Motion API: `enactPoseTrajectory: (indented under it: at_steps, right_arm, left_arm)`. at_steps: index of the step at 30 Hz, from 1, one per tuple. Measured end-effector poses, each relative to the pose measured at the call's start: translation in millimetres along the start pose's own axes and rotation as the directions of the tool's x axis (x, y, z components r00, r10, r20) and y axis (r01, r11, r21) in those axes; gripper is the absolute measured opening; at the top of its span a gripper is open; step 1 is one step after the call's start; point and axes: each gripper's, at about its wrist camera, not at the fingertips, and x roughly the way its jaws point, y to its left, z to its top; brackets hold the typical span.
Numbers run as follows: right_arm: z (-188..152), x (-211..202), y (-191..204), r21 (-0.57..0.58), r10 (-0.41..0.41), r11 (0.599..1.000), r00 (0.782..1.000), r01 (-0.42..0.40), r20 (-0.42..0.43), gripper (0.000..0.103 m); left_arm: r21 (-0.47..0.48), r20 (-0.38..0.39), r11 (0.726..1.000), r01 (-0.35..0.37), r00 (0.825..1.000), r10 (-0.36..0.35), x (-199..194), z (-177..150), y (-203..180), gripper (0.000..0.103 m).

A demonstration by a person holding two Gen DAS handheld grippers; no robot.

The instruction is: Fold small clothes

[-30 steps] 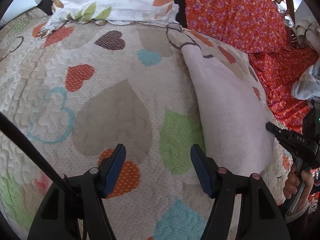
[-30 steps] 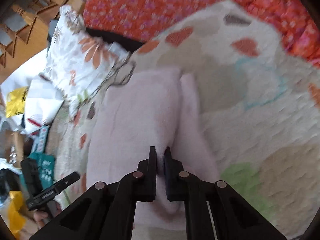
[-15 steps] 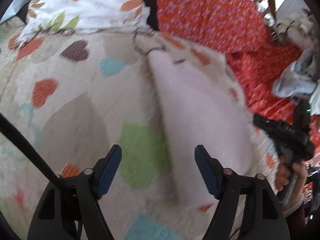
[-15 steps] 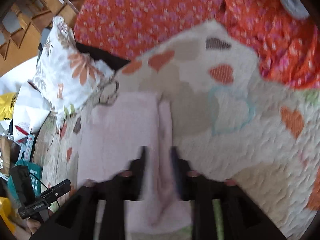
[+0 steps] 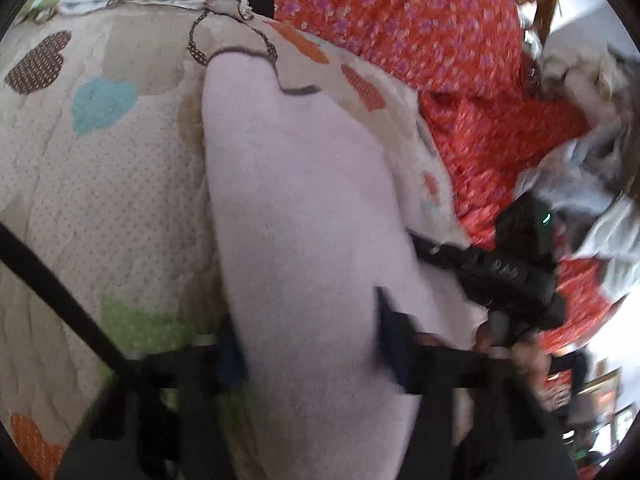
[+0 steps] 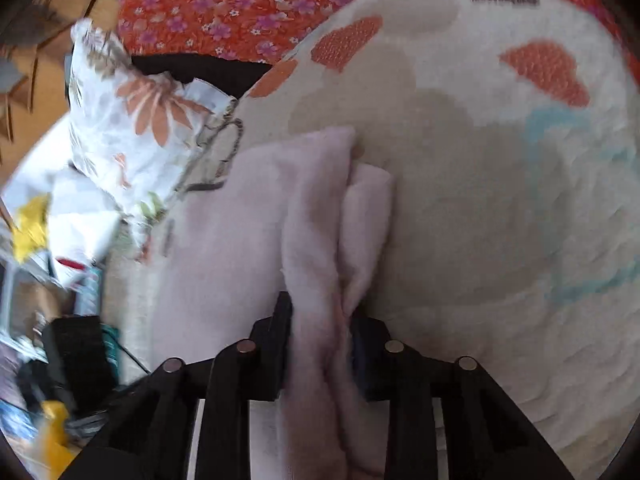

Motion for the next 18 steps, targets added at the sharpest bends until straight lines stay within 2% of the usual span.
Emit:
enactPoseTrajectory:
  at_steps: [2, 5, 6, 7, 8, 10, 11, 13, 15, 17, 18]
  right_arm:
    - [-0.1, -5.3, 11.4, -0.017, 0.021, 1.0, 1.0, -0.021, 0.012, 0.023]
    - [3.4, -24.6, 37.2, -0.067, 0.122, 0.991, 0.991, -0.118, 0.057, 0.023]
    - [3.5, -26.7, 41.5, -0.083, 0.124, 0.989, 0.99, -0.118, 0.065, 0.023]
    - [3.5, -27.3, 46.4, -0.109, 0.091, 0.991, 0.993, -0.082, 0.081, 0.029]
    - [2.3, -22.9, 49.5, -0.14, -0.021, 0.99, 0.995, 0.035, 0.097, 0.032]
    - [-0.5, -11.9, 45.7, -0.157, -0.173, 0.97, 0.981, 0.185, 0.089, 0.033]
    - [-2.2, -9.1, 40.3, -0.145, -0.214, 0.964, 0.973, 0.224, 0.081, 0.033]
    - [-3.9, -22.7, 34.1, -0.095, -0.18, 0.977, 0.977, 0.192, 0.117, 0.033]
    - [-7.9, -53.4, 41.0, -0.089, -0.17, 0.977, 0.962, 0.192, 0.213, 0.033]
    - [-14.9, -78.1, 45.0, -0.07, -0.1, 0.99, 0.961, 0.122, 0.256, 0.033]
    - [-22.6, -86.5, 46.9, -0.061, -0.032, 0.997, 0.968, 0.049, 0.248, 0.033]
  left_arm:
    - [-0.025, 0.026, 0.999, 0.035, 0.999, -0.034, -13.6, 3.3, -3.4, 0.036]
    - [0.031, 0.08, 0.999, -0.018, 0.997, 0.015, -34.3, 6.3, -21.8, 0.036]
    - [0.039, 0.085, 0.998, -0.053, 0.995, 0.05, -37.2, 7.0, -24.6, 0.038]
    - [0.035, 0.08, 0.996, -0.086, 0.993, 0.083, -35.9, 6.7, -24.0, 0.044]
    - [0.028, 0.073, 0.993, -0.116, 0.991, 0.114, -33.1, 6.3, -20.7, 0.046]
    - [0.011, 0.04, 0.977, -0.215, 0.976, 0.214, -20.2, 1.6, -7.4, 0.048]
    - [0.001, 0.034, 0.969, -0.248, 0.968, 0.248, -17.1, -1.3, -0.9, 0.05]
    - [-0.045, 0.046, 0.978, -0.203, 0.978, 0.205, -25.6, -7.7, 11.4, 0.05]
    - [-0.056, 0.06, 0.985, -0.165, 0.984, 0.168, -43.9, -14.6, 16.1, 0.051]
    - [-0.024, 0.088, 0.982, -0.189, 0.978, 0.191, -59.5, -24.6, 15.2, 0.052]
    - [-0.002, 0.113, 0.979, -0.206, 0.972, 0.205, -69.5, -30.6, 13.8, 0.055]
